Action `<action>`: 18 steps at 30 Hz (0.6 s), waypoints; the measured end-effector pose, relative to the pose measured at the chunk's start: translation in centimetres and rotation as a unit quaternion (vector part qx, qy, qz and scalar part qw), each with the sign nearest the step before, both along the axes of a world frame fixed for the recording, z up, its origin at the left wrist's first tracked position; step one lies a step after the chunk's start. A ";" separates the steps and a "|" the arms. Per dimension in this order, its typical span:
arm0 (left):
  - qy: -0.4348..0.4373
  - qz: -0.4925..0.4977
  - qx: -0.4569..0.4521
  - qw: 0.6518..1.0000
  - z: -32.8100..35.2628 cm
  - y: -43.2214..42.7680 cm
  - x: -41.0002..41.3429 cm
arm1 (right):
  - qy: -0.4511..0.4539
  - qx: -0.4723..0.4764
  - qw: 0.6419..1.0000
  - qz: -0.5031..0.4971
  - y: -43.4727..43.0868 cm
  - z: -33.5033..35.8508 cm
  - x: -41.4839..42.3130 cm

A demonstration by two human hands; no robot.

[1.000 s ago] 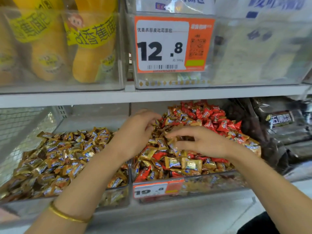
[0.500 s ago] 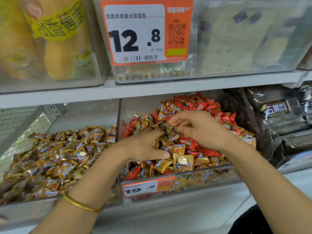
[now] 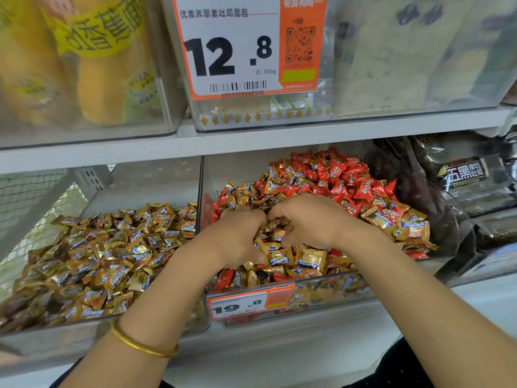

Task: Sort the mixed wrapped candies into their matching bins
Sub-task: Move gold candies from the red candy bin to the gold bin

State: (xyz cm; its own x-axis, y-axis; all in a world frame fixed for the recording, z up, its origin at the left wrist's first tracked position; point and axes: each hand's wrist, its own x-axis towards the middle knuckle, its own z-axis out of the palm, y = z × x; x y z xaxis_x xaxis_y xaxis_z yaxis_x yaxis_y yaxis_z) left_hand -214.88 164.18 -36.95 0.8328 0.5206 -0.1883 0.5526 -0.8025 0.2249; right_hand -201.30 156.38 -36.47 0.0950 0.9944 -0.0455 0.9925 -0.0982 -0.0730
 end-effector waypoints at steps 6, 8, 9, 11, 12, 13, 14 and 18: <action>-0.111 0.037 0.018 0.993 0.1 -0.2 0.0 | 0.042 0.085 0.995 -0.020 -0.1 -0.2 0.2; -0.162 0.056 0.012 0.985 0.2 -0.3 0.0 | 0.142 0.134 0.980 -0.042 -0.1 -0.1 0.5; -0.191 0.067 0.002 0.979 0.3 -0.3 0.0 | 0.205 0.161 0.964 -0.055 -0.1 0.1 0.7; -0.257 0.092 -0.029 0.962 0.5 -0.3 0.0 | 0.317 0.213 0.921 -0.075 -0.3 0.5 0.9; -0.291 0.104 -0.050 0.950 0.6 -0.4 0.0 | 0.373 0.234 0.894 -0.086 -0.5 0.7 0.9; -0.323 0.115 -0.075 0.936 0.6 -0.4 0.0 | 0.435 0.248 0.860 -0.099 -0.6 1.0 1.0; -0.354 0.124 -0.105 0.921 0.7 -0.4 0.0 | 0.503 0.254 0.818 -0.112 -0.9 1.2 1.0; -0.440 0.169 -0.264 0.841 1.0 -0.5 0.2 | 0.730 0.211 0.633 -0.145 -1.4 2.1 1.7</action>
State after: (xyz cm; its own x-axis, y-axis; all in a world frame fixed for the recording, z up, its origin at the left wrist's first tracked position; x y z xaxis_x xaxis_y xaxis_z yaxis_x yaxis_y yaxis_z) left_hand -214.73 163.72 -35.93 0.5913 0.7934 0.1449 0.1621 -0.2929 0.9423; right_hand -199.65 154.95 -34.37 0.4392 0.8978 -0.0320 -0.2193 0.0726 -0.9730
